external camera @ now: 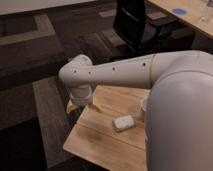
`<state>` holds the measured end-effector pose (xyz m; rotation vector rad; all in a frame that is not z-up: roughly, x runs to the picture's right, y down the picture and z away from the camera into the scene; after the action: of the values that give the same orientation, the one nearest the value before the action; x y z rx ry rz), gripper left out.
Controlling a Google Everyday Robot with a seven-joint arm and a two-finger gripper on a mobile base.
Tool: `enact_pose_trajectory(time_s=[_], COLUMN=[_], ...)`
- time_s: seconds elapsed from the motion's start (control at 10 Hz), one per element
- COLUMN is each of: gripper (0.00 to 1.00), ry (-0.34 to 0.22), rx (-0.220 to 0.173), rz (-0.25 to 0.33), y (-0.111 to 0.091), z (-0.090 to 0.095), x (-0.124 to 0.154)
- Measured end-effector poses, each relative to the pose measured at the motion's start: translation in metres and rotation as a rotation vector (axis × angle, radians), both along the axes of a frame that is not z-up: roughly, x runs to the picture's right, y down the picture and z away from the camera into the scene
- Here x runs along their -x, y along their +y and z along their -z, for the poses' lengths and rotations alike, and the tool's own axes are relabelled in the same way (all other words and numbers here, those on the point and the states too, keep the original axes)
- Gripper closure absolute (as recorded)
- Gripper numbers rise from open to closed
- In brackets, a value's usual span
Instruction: Push the eraser across the table
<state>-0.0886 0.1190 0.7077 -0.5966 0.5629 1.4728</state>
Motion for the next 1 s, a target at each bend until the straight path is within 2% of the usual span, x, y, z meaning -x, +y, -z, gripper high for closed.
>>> enact_pose_trajectory(time_s=[0.3, 0.5, 0.6, 1.0], gripper=[0.20, 0.20, 0.20, 0.20], ry=[0.000, 0.010, 0.034, 0.038], rx=[-0.003, 0.007, 0.013, 0.016], rz=[-0.081, -0.080, -0.078, -0.076], y=[0.017, 0.040, 0.057, 0.063], z=[0.005, 0.016, 0.026, 0.029], x=[-0.037, -0.089, -0.127, -0.135])
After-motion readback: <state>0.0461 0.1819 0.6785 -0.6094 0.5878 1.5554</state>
